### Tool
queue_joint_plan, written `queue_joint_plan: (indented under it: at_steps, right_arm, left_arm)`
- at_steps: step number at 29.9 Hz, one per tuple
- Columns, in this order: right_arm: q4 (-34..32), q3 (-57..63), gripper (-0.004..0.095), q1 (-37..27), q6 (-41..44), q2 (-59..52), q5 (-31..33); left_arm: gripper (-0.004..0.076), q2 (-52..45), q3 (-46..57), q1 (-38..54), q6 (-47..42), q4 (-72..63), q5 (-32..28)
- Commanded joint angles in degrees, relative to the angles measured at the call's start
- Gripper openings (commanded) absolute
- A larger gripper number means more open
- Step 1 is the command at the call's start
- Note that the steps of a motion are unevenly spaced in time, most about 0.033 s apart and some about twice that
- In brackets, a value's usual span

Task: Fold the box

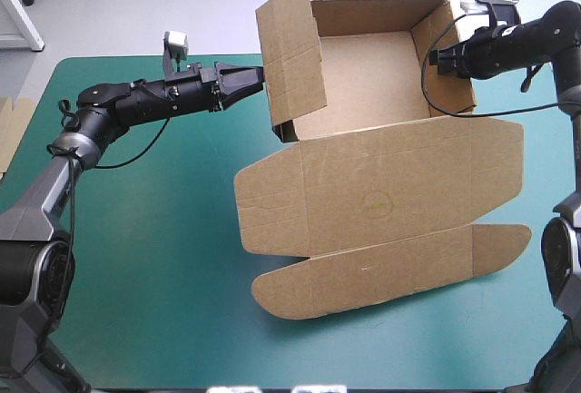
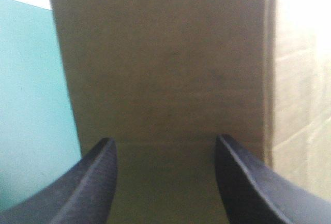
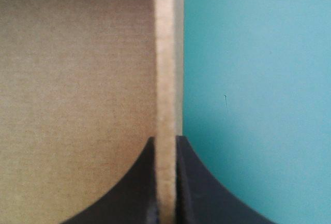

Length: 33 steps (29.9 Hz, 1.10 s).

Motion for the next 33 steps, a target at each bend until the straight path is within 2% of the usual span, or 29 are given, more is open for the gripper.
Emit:
queue_joint_plan:
  at_steps: [1, 12, 19, 23, 33]
  right_arm:
    - [2.7, -1.7, -0.0003, -0.1, 0.9, -2.9, -2.7]
    - [2.8, -1.7, -0.0003, 0.0, 3.1, -2.9, -2.4]
    - [-6.8, -1.7, 0.0003, 6.0, 9.0, -2.8, -3.1]
    - [-6.0, -1.7, 0.0003, 9.0, 11.9, -2.6, -5.2]
    - [-6.1, -1.7, 0.0003, 13.0, 16.3, -0.7, -5.3]
  left_arm:
    - [0.0442, -2.6, -4.9, -1.1, -0.8, -4.0, 6.5]
    - [0.0445, -2.6, -13.8, -4.4, -9.1, 11.1, 0.5]
    - [0.0445, -2.6, -20.0, -4.9, -16.3, 23.1, -4.4]
    - [0.0445, -2.6, -21.6, -4.9, -20.4, 31.3, -5.6]
    - [0.0445, -2.6, -21.7, -4.9, -25.8, 39.9, -7.2]
